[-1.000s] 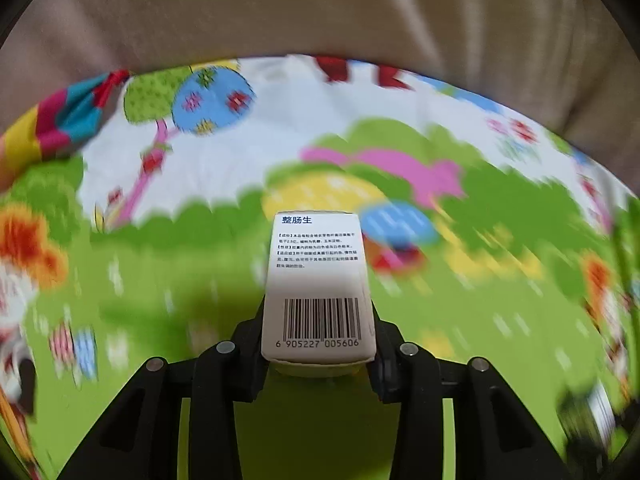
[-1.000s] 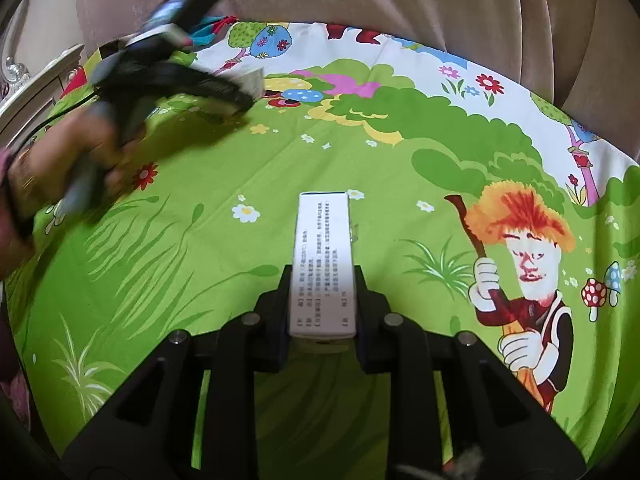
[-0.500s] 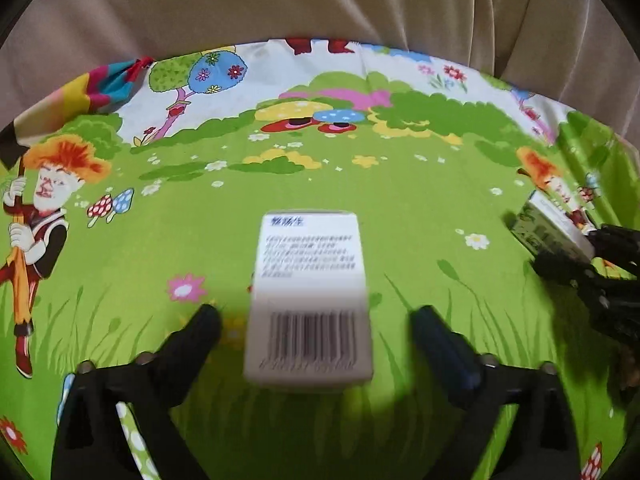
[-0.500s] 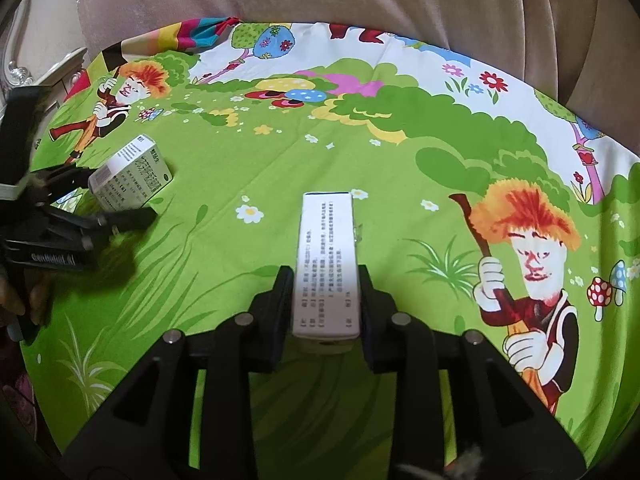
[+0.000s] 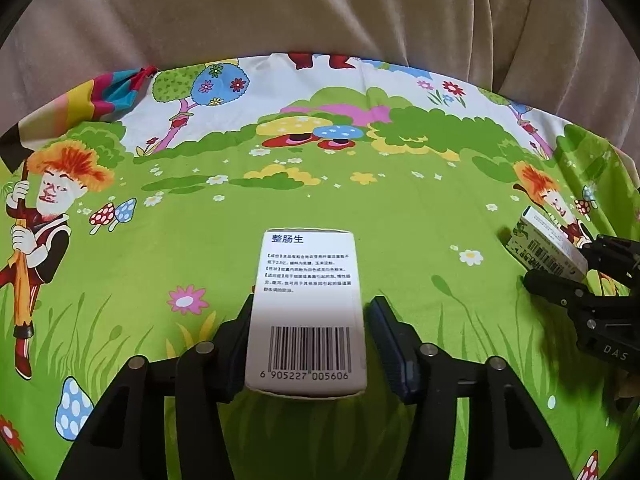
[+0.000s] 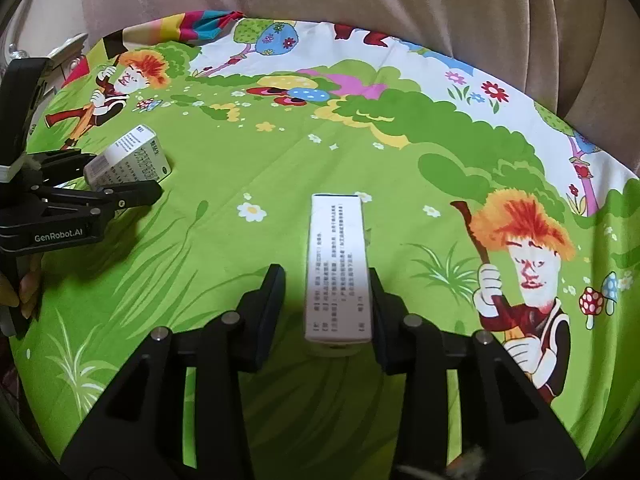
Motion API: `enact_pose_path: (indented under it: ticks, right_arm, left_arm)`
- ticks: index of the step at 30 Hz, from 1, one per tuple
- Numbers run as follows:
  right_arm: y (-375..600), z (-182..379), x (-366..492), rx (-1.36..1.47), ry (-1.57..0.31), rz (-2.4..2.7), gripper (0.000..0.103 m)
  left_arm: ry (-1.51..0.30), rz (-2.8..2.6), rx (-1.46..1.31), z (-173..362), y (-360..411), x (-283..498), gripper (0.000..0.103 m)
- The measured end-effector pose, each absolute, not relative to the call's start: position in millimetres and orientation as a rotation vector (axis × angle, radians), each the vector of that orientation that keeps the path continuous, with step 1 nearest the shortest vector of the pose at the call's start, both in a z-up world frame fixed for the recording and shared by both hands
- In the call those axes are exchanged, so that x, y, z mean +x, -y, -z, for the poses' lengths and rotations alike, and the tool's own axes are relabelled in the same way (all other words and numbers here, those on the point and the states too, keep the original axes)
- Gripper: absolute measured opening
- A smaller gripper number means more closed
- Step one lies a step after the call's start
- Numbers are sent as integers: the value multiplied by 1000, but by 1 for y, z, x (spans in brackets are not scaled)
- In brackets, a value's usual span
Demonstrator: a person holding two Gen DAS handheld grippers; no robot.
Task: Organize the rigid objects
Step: 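Lift both held boxes and carry them to the storage box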
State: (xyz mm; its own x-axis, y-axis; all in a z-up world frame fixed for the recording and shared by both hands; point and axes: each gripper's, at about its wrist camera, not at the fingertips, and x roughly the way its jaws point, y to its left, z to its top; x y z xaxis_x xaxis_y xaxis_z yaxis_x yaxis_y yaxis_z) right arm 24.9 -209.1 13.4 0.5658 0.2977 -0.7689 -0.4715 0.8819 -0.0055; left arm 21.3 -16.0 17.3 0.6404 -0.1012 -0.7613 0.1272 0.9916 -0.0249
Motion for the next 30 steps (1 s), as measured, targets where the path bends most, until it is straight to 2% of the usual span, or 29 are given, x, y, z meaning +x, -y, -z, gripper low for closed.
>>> enact_pose_path:
  ticks: [4,5,6,7,9,15,19,25,30]
  right_arm:
    - [210,-13,27,-218,-859,-452,42]
    - [210,-13,27,-219,-858,-448,42]
    - [210,-13,27,-223,-857,-440,40]
    - [209,-14,26,-214,-857,-429,27]
    - [212,-18,16,-147,-843,-390,28]
    - [221,-92,-103,44,-438,-275,28]
    - [205,-152,-173,-23,-176,-268,28]
    - [198,-207,-228,-20,37,-256,28]
    - [188,-233,-252,-27,119,-281,28]
  left_arm:
    - [-861,120,26,-18,14,20,41]
    - [-861,119,26,-18,14,19,41]
    - [-862,118,22,-18,13,18,41]
    - [-862,107,15,-18,12,13,41]
    - [-847,95,-18,-24,9,-7,40]
    - [-514,52,-49,-104,-3,-117,40]
    - [-310,46,-19,-160,-3,-168,41]
    - [-161,31,-26,-207,-4,-213,41]
    - [-90,12,-26,-227,-15,-243,41]
